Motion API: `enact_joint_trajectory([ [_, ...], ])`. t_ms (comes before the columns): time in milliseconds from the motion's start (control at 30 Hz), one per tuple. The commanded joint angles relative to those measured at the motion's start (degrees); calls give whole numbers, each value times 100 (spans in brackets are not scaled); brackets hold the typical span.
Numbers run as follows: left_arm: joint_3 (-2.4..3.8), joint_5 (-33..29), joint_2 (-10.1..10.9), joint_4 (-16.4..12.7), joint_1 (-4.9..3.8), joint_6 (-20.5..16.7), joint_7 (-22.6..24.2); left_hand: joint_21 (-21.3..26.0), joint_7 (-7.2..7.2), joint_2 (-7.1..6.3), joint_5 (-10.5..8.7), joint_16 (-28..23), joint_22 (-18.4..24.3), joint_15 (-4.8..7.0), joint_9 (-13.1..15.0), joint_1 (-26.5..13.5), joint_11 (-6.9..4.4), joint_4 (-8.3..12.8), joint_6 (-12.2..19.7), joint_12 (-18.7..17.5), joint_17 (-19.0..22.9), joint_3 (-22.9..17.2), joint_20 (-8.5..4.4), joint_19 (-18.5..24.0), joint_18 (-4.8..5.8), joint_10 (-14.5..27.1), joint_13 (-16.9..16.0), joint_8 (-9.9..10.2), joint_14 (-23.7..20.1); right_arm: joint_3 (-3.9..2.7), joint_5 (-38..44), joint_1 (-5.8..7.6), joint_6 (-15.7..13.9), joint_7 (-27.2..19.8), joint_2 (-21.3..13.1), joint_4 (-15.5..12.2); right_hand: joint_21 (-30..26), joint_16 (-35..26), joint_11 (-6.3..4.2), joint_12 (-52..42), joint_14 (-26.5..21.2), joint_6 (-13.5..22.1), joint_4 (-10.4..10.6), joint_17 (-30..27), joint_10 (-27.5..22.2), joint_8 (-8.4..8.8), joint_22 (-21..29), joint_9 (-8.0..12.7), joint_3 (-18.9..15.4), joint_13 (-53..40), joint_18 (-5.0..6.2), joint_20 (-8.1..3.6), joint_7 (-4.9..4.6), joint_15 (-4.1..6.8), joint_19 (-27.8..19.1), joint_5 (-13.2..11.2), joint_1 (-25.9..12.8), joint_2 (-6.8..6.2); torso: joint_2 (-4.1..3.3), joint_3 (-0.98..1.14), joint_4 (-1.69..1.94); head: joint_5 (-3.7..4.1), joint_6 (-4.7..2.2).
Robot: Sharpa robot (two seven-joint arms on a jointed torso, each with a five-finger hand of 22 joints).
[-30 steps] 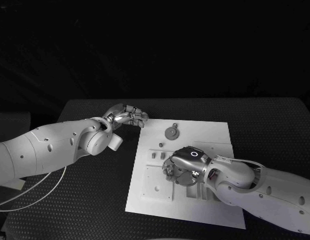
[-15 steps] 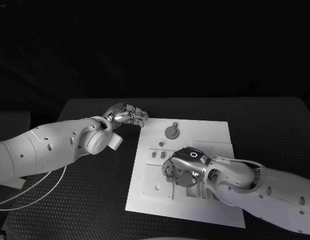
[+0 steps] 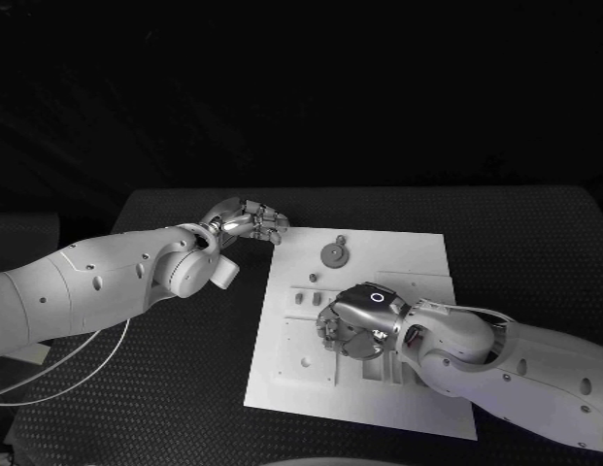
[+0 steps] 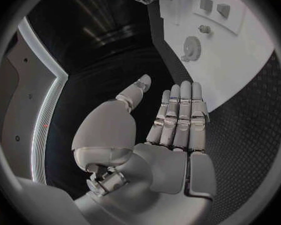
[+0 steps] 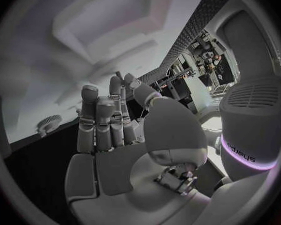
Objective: Assemble the parts on the task board
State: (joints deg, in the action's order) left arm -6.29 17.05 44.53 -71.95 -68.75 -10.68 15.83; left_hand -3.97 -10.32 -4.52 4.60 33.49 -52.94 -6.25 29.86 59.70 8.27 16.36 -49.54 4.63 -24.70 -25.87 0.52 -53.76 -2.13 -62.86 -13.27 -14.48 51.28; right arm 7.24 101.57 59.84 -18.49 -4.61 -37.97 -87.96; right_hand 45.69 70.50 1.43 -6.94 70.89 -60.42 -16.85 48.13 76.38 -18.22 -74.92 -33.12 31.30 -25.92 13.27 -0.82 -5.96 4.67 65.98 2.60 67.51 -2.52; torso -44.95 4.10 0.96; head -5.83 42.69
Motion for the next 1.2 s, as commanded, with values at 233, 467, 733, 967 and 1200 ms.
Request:
enact_joint_trajectory([
  [233,4,-33,-14,-12,-6,16,34,10,-17,17,12,-42,12,-12,-7,23,13,6,17,-23,-11,36,19,-11,-40,-38,11,-24,46,4,88,-7,82,18,35,32,23,23,-11,-19,1,-40,-2,-7,40,-20,-107,-7,32,10,173,-36,7,33,6,20,65,-2,0,4,3,-10,12],
  [467,5,-33,-23,-9,-6,18,34,10,-16,18,12,-48,14,-13,-8,25,13,6,17,-25,-16,35,19,-10,-40,-40,13,-25,46,12,93,-7,109,14,71,65,23,23,-11,-18,1,-40,-2,-7,40,-20,-107,-8,31,11,173,-36,7,33,5,20,66,-2,0,4,4,-26,18],
  [733,5,-33,-23,-15,-6,23,33,10,-16,18,13,-55,18,-13,-9,27,13,6,18,-28,-22,35,20,-8,-39,-42,15,-26,45,37,130,-7,172,38,98,127,23,23,-11,-18,0,-40,-3,-8,40,-19,-107,-9,31,13,173,-36,7,33,4,20,68,-1,-3,2,5,-35,34],
  [967,5,-33,-19,-15,-7,23,30,10,-16,18,13,-61,20,-14,-10,28,13,6,18,-30,-26,35,20,-7,-39,-43,17,-26,45,72,190,-7,325,94,120,159,23,24,-11,-18,-1,-40,-3,-8,40,-18,-107,-10,31,14,173,-36,7,33,3,20,69,-2,1,0,2,-38,40],
  [1200,5,-33,-22,-18,-7,35,20,10,-17,18,13,-66,23,-14,-11,30,14,7,18,-32,-31,35,20,-6,-39,-44,19,-26,45,84,280,-7,574,221,129,160,23,24,-10,-17,-1,-39,-2,-8,40,-17,-107,-11,30,16,173,-35,7,33,2,20,69,-1,1,-2,-1,-38,37],
])
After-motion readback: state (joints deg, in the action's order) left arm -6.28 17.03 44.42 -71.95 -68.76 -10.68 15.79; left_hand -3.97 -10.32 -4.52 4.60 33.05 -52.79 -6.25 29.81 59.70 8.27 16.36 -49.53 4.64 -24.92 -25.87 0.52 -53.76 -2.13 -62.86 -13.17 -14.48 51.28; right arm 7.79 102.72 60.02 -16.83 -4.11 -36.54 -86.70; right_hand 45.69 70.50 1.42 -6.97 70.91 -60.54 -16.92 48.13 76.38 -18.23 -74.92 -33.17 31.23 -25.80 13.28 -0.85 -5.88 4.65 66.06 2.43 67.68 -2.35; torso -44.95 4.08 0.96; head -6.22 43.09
